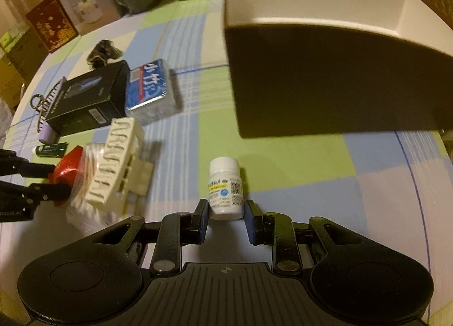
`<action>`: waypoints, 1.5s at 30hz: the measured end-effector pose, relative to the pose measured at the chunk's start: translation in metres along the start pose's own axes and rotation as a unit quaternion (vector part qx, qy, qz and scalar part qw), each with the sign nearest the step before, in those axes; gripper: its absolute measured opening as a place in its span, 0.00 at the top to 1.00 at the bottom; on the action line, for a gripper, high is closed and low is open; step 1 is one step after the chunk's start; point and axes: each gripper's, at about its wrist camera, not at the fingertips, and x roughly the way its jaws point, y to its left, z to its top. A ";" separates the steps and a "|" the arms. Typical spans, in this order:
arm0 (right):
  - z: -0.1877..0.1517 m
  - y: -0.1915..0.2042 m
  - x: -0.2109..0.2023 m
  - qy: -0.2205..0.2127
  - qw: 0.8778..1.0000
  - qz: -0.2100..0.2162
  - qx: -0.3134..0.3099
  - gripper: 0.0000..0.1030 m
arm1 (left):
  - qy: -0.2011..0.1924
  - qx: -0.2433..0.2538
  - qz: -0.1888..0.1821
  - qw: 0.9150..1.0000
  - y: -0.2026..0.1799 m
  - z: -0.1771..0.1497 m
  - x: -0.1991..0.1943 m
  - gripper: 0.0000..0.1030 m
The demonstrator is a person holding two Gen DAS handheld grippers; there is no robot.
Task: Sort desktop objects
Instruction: 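Carry the pill bottle and red packet with both tools over the brown box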
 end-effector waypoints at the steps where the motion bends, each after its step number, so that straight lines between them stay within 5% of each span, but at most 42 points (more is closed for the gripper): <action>1: -0.002 -0.002 -0.001 0.000 1.000 0.001 0.008 0.76 | -0.001 0.002 -0.001 1.000 0.000 0.001 0.000 0.63; 6: -0.007 -0.004 -0.008 -0.007 1.000 -0.008 0.022 0.49 | -0.008 0.023 0.002 1.000 -0.004 0.007 0.004 0.58; 12: -0.017 -0.005 -0.016 -0.012 0.999 -0.020 0.036 0.47 | -0.017 0.065 0.006 0.998 -0.012 0.018 0.016 0.56; 15: -0.021 -0.006 -0.020 -0.014 0.998 -0.029 0.045 0.46 | -0.020 0.092 0.014 0.995 -0.018 0.019 0.019 0.47; 19: -0.028 -0.014 -0.028 -0.018 0.997 -0.036 0.062 0.45 | -0.016 0.089 0.000 0.996 -0.017 0.016 0.017 0.59; 30: -0.028 -0.005 -0.027 -0.027 0.998 -0.025 0.047 0.42 | -0.031 0.124 0.008 0.992 -0.028 0.026 0.024 0.58; 33: -0.023 -0.002 -0.025 -0.033 0.999 -0.013 0.033 0.42 | -0.029 0.107 -0.002 0.994 -0.026 0.026 0.023 0.75; 41: 0.001 0.001 -0.008 -0.037 0.999 0.013 -0.034 0.43 | -0.026 -0.001 0.020 0.999 -0.010 0.011 0.004 0.79; 43: 0.007 0.000 -0.001 -0.030 0.998 0.021 -0.048 0.48 | -0.032 -0.028 0.030 0.999 -0.008 0.007 -0.006 0.79; 45: 0.010 0.000 0.005 -0.020 0.997 0.032 -0.063 0.64 | -0.036 -0.051 0.039 0.997 -0.007 0.004 -0.015 0.79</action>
